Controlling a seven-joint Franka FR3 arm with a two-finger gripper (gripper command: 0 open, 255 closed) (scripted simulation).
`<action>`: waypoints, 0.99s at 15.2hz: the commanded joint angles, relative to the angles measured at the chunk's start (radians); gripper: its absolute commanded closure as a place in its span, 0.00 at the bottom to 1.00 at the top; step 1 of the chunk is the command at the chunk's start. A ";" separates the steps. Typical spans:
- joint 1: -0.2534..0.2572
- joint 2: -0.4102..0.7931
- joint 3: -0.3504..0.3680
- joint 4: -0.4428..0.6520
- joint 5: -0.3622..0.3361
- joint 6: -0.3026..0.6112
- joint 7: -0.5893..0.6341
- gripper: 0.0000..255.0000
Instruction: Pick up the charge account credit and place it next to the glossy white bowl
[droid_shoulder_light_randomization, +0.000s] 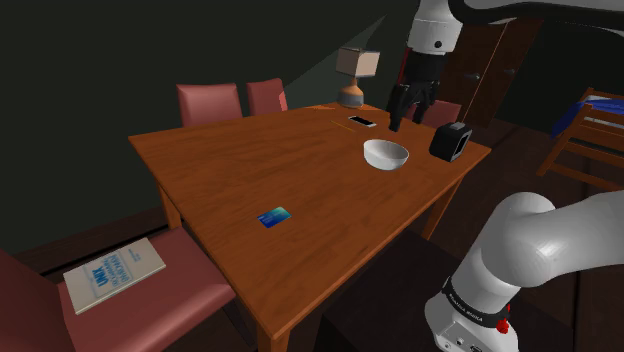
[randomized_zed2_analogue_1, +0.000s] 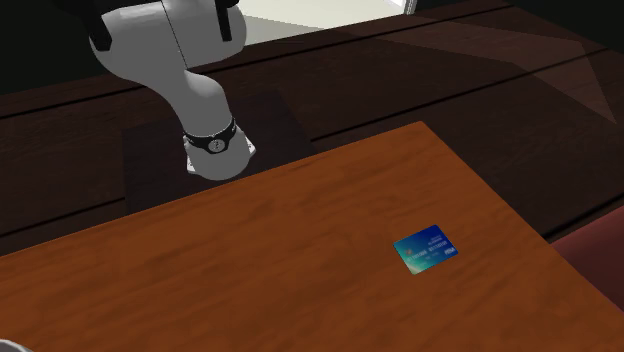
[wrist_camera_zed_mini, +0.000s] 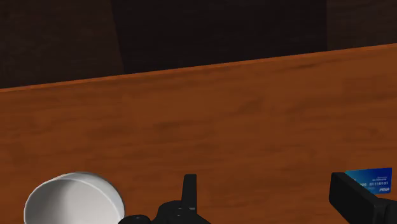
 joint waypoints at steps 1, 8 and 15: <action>0.000 0.000 0.000 0.000 0.000 0.000 0.000 0.00; -0.065 0.007 0.218 -0.123 0.133 0.137 0.440 0.00; -0.154 0.150 0.450 -0.132 0.230 0.304 0.879 0.00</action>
